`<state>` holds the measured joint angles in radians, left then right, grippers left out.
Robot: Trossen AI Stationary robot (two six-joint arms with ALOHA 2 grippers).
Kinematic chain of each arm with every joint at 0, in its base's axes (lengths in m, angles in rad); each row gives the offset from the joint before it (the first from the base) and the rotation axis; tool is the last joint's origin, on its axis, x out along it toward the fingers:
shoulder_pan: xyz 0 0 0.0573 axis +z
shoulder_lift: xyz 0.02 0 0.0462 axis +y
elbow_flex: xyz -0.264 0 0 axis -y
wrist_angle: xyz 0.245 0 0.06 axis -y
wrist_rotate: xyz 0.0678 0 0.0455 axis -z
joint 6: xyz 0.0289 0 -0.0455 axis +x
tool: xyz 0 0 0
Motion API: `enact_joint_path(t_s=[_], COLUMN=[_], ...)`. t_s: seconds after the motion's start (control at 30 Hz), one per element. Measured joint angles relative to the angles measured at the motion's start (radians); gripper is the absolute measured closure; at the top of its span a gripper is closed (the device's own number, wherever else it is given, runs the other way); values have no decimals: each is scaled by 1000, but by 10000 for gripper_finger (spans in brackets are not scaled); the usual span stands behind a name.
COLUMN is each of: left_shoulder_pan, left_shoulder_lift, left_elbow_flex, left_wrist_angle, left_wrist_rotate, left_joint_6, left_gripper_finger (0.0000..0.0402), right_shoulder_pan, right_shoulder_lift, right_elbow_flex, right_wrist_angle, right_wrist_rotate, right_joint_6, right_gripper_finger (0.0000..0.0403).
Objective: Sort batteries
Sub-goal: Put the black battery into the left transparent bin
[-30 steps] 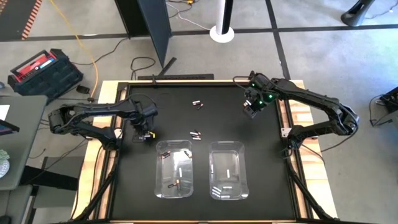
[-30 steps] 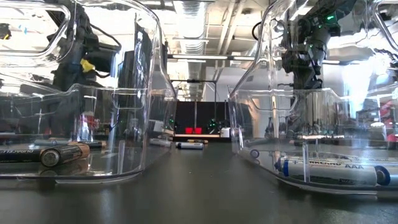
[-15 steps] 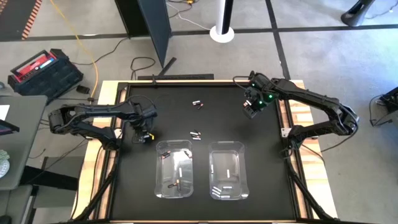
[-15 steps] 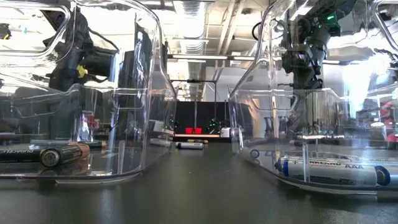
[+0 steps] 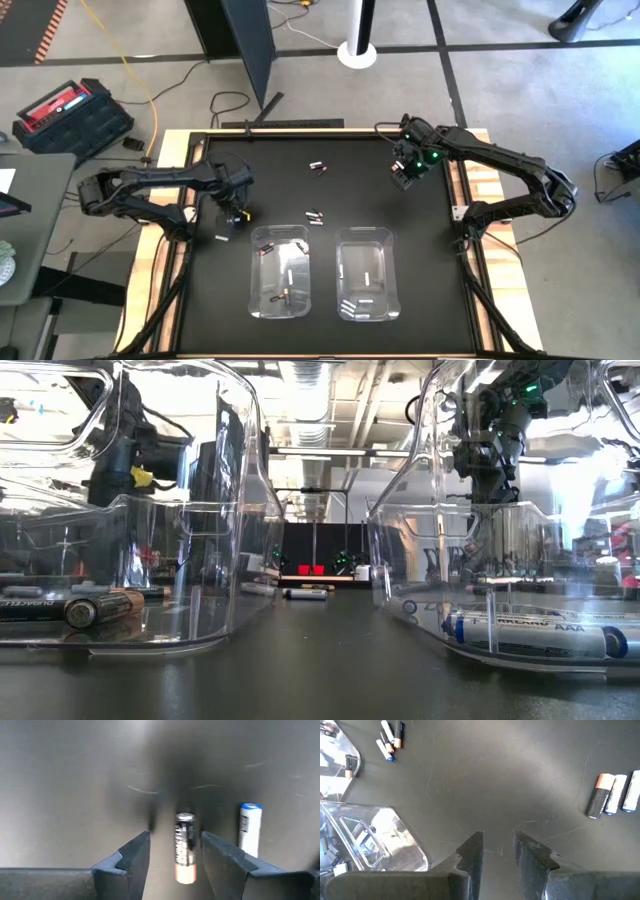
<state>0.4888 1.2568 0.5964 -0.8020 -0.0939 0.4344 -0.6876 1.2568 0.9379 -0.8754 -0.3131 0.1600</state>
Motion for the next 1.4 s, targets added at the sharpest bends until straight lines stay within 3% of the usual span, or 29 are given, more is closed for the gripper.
enact_joint_path(t_s=[0.43, 0.83, 1.4], left_shoulder_pan=[74, 76, 95], left_shoulder_lift=[112, 122, 121], left_elbow_flex=[7, 105, 351], left_wrist_angle=[17, 24, -137], left_wrist_rotate=[11, -40, -29], left_joint_6=[59, 50, 106], left_gripper_finger=[362, 359, 351], right_shoulder_pan=[0, 1, 1], right_shoulder_lift=[0, 0, 0], right_elbow_flex=[0, 0, 0], right_wrist_angle=[0, 29, 52], right_wrist_rotate=[0, 0, 6], right_joint_6=[16, 34, 123], right_gripper_finger=[276, 276, 276])
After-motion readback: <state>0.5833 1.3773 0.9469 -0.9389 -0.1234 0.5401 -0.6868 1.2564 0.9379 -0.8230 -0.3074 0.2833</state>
